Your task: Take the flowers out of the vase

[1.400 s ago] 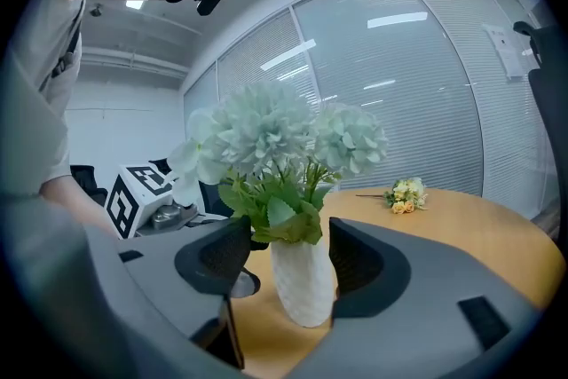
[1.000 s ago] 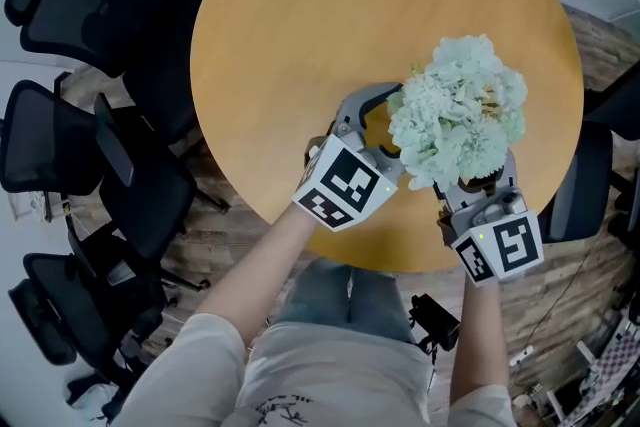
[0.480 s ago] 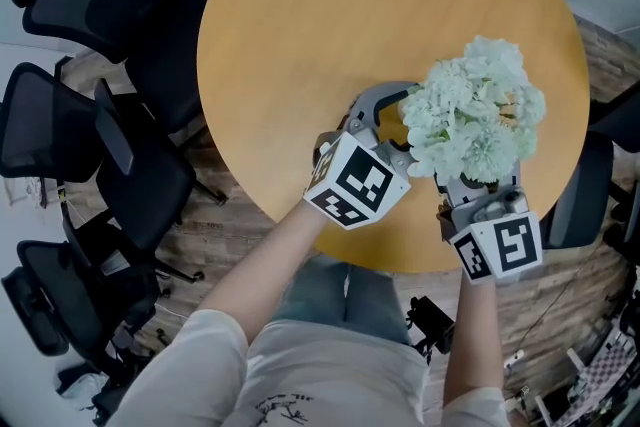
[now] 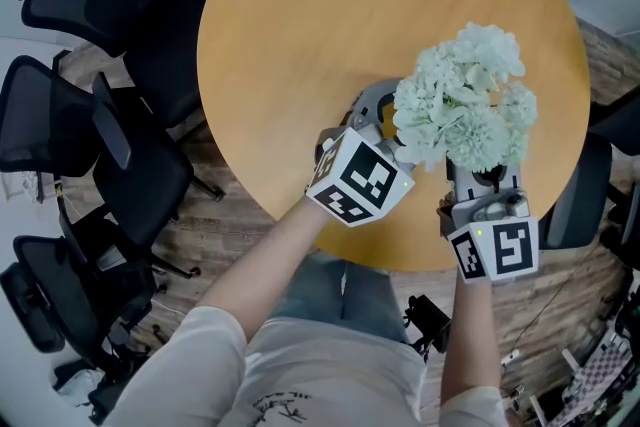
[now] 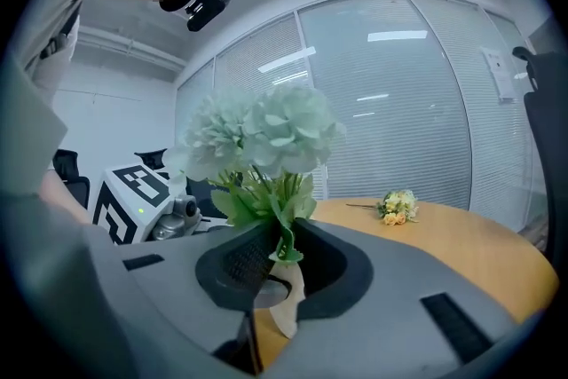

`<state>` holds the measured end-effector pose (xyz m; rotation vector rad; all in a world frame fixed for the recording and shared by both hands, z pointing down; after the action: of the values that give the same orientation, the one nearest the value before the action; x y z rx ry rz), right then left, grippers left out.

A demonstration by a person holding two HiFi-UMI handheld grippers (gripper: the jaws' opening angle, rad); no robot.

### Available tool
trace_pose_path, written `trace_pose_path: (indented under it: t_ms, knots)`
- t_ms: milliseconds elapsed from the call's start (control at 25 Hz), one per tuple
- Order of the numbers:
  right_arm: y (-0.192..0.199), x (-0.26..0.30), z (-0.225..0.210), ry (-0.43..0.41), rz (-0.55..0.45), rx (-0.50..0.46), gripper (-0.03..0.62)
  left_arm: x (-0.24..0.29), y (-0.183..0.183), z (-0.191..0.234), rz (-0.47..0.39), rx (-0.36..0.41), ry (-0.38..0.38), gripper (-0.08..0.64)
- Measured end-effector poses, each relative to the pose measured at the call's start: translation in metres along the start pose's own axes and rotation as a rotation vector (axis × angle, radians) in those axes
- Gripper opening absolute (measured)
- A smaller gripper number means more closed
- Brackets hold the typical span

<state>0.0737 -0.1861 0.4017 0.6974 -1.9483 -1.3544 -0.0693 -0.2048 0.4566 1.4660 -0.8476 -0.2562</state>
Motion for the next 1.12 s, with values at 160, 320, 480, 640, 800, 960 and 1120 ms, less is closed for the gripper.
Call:
trace_pose_path:
  t_ms: [160,320,480,640,800,960,1120]
  knots:
    - [0.001,0.002,0.001,0.01,0.003,-0.006,0.04,-0.001,0.002,0.001,-0.002,-0.005,-0.005,0.268]
    - [-0.001,-0.003,-0.001,0.014,-0.018,0.003,0.031,-0.001,0.001,-0.001,0.0,-0.005,-0.007,0.268]
    - [-0.002,-0.006,-0.004,0.022,-0.027,0.003,0.025,0.001,0.001,-0.002,0.0,-0.003,-0.009,0.268]
    - [0.0,0.001,-0.004,-0.016,-0.015,0.007,0.046,0.002,0.0,0.002,0.004,-0.007,-0.009,0.268]
    - [0.003,0.004,-0.004,-0.046,-0.005,0.014,0.138,0.002,0.0,0.001,0.008,-0.002,-0.008,0.268]
    - [0.004,0.004,-0.005,-0.04,-0.01,0.011,0.171,0.002,-0.001,-0.003,0.009,0.008,-0.008,0.268]
    - [0.001,0.004,-0.004,-0.019,-0.029,-0.007,0.217,0.002,-0.001,-0.006,0.012,0.025,-0.009,0.267]
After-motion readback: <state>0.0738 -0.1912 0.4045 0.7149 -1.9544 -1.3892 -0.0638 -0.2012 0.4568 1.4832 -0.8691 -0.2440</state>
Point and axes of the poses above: the fingertips, and each gripper's own axes: x forward along the fingers, z to its left, y out of its underside, the point moved 10 cm from there along -x, backward along the fingers, and after that the axes turned 10 degrees about x, right-handed, at the moved point
